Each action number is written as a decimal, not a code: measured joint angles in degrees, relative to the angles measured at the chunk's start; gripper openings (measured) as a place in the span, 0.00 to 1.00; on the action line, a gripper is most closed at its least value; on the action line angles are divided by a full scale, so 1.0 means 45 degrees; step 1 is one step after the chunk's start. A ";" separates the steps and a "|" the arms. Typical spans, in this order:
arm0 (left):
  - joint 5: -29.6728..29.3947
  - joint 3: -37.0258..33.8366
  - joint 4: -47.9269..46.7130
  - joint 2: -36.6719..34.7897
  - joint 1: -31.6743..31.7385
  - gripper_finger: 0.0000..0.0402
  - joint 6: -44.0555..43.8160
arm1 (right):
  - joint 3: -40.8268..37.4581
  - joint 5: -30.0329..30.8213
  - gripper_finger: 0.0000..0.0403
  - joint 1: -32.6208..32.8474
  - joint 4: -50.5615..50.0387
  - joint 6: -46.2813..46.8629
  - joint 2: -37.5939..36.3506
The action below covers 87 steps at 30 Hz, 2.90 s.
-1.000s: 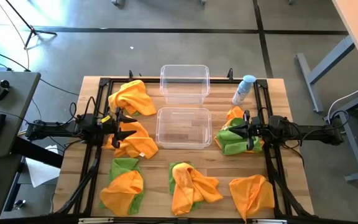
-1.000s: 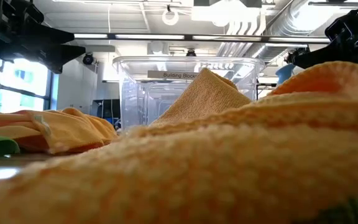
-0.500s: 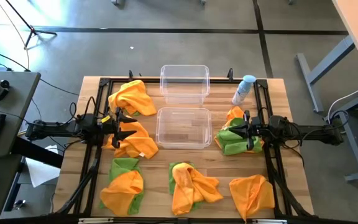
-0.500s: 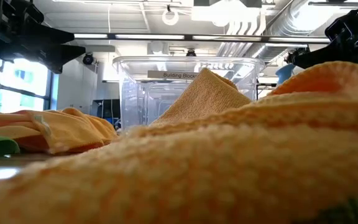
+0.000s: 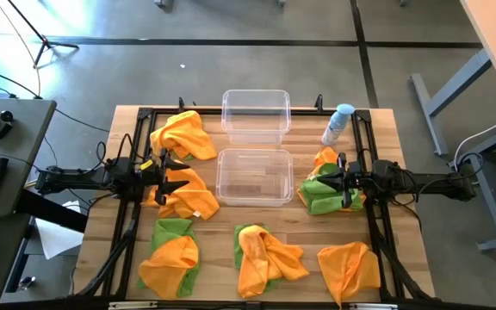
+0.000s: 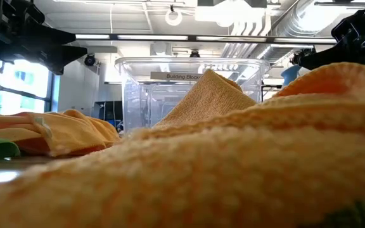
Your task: Sort microfiber towel by color & place in baskets
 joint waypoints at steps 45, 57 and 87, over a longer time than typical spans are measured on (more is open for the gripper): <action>0.0003 -0.0003 0.0003 0.0000 0.0003 0.58 0.0000 | 1.1929 0.2768 0.00 -0.0002 -1.8841 1.3056 1.1594; 0.0000 0.0000 0.0005 0.0000 0.0002 0.58 0.0000 | 0.9087 0.1300 0.16 0.0000 -1.6318 1.4963 1.1592; 0.0000 -0.0005 0.0001 0.0004 0.0000 0.58 0.0000 | 0.9177 0.0861 0.48 0.0002 -1.5029 0.4159 1.3777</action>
